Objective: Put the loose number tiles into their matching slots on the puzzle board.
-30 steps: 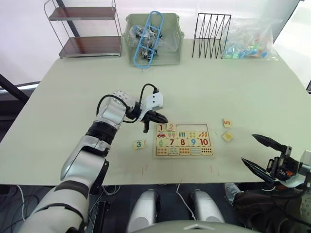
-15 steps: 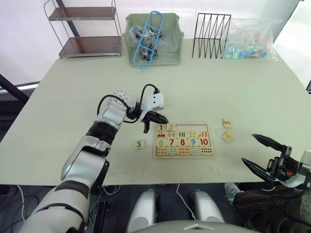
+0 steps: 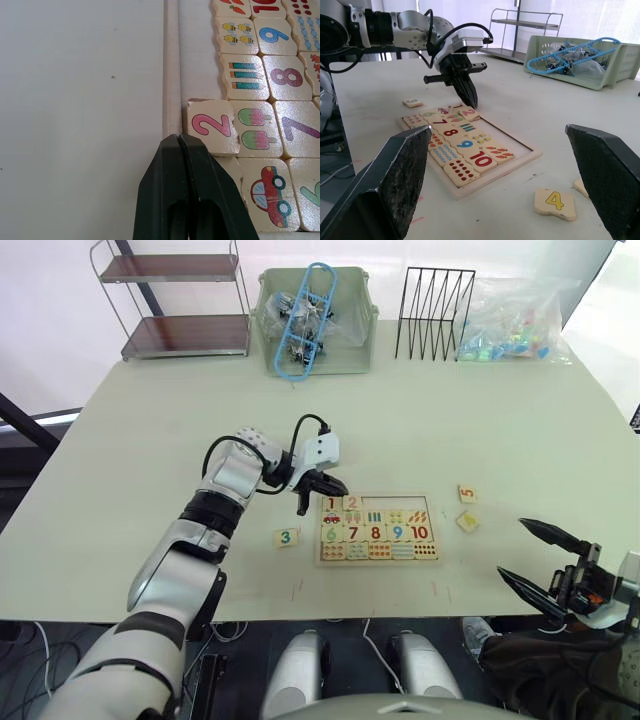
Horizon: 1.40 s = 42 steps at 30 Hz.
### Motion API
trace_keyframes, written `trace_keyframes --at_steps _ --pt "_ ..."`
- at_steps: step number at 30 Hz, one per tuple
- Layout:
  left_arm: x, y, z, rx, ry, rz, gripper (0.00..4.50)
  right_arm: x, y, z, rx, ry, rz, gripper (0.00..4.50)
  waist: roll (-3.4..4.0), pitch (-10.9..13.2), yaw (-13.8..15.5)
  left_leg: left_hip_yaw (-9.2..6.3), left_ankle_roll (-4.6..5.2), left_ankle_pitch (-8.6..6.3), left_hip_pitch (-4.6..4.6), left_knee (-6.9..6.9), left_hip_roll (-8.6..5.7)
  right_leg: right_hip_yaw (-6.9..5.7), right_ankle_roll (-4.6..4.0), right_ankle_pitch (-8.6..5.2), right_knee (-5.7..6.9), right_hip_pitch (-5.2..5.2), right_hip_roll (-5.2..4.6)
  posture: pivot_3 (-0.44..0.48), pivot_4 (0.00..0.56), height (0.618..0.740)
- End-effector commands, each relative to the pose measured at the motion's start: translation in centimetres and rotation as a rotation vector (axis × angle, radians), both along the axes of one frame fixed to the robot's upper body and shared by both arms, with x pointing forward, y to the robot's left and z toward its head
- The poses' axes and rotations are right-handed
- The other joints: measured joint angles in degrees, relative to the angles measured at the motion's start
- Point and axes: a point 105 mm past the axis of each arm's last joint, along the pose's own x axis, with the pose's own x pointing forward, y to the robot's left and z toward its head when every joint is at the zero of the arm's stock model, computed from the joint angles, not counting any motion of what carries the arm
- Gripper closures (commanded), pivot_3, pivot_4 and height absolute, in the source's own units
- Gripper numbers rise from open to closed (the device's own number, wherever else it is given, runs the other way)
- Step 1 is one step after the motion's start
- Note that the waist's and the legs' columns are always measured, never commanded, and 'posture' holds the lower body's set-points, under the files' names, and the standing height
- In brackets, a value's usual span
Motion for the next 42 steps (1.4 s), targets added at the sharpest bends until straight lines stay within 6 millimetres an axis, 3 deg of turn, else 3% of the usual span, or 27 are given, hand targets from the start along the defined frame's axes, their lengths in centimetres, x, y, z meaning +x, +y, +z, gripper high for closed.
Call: trace_keyframes --at_steps 1,42 --pt "-0.2 -0.5 0.7 -0.012 -0.024 -0.028 4.45 -0.2 0.1 0.7 -0.009 -0.033 0.004 0.00 0.00 0.0 0.0 0.00 0.00 0.00 0.00 0.00 0.00 0.00 0.00 0.00 0.00 0.00 0.00 0.000 0.150 0.740" --pt "0.1 -1.5 0.9 -0.014 -0.050 -0.045 4.45 -0.2 0.2 0.6 -0.003 -0.033 -0.004 0.00 0.00 0.0 0.0 0.00 0.00 0.00 0.00 0.00 0.00 0.00 0.00 0.00 0.00 0.00 0.00 0.000 0.150 0.740"
